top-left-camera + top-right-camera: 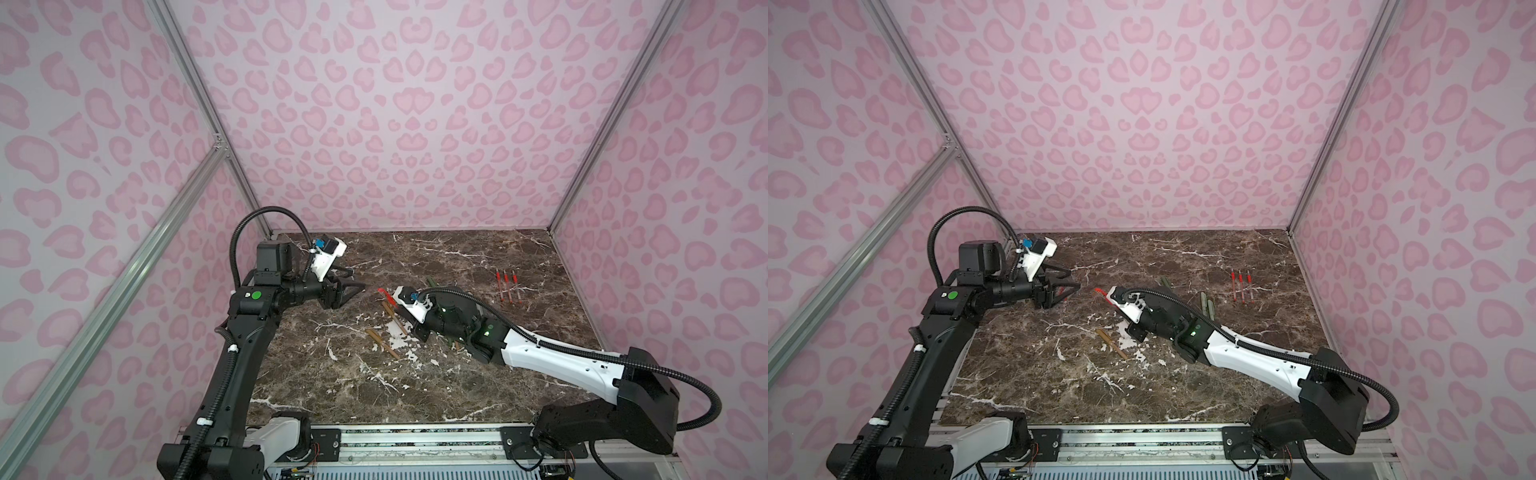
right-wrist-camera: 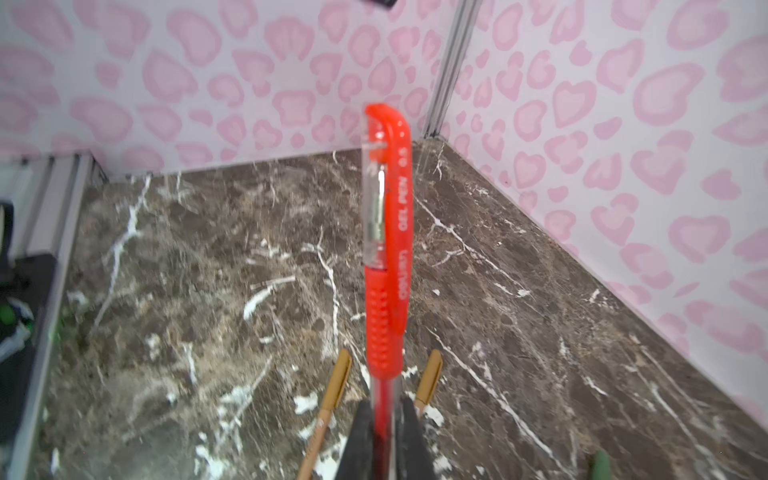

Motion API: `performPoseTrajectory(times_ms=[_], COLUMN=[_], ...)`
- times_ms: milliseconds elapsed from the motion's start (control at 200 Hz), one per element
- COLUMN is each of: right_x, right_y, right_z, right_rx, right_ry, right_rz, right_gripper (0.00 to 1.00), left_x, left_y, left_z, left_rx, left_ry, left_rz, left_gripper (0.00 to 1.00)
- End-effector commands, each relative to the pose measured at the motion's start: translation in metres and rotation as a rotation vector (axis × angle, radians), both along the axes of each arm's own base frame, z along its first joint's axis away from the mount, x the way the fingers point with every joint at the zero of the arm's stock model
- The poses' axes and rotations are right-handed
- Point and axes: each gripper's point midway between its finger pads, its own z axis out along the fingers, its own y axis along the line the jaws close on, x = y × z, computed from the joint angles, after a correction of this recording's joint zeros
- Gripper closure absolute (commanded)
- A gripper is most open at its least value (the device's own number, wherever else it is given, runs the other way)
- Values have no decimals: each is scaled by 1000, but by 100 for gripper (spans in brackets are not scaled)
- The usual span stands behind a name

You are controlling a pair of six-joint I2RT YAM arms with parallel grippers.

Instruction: Open the pen caps

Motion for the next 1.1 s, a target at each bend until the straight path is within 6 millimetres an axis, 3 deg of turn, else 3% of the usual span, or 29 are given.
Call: performPoseTrajectory(times_ms=[0,145,450,740,975,1095], right_x=[1,-4,-9,-17,-18,-16], right_y=[15,31,56,73,78,78], right_z=[47,58,55,52,50,40], right_rx=[339,446,505,479,481,472], right_ry=[126,231,318,326,344,361], right_rz=[-41,-24,37,88,100,85], right_gripper=[100,100,100,100,100,100], left_x=[0,-3,-16,-7,-4,-1], left_y=[-11,-14,-26,-26,-26,-25], left_z=[43,42,36,24,27,28], left_rx=[-294,-322,-306,-270,-258,-255], left_ry=[40,44,22,35,31,39], left_rz=[-88,-130,-228,-181,-170,-157], left_gripper=[34,39,47,56,95,96])
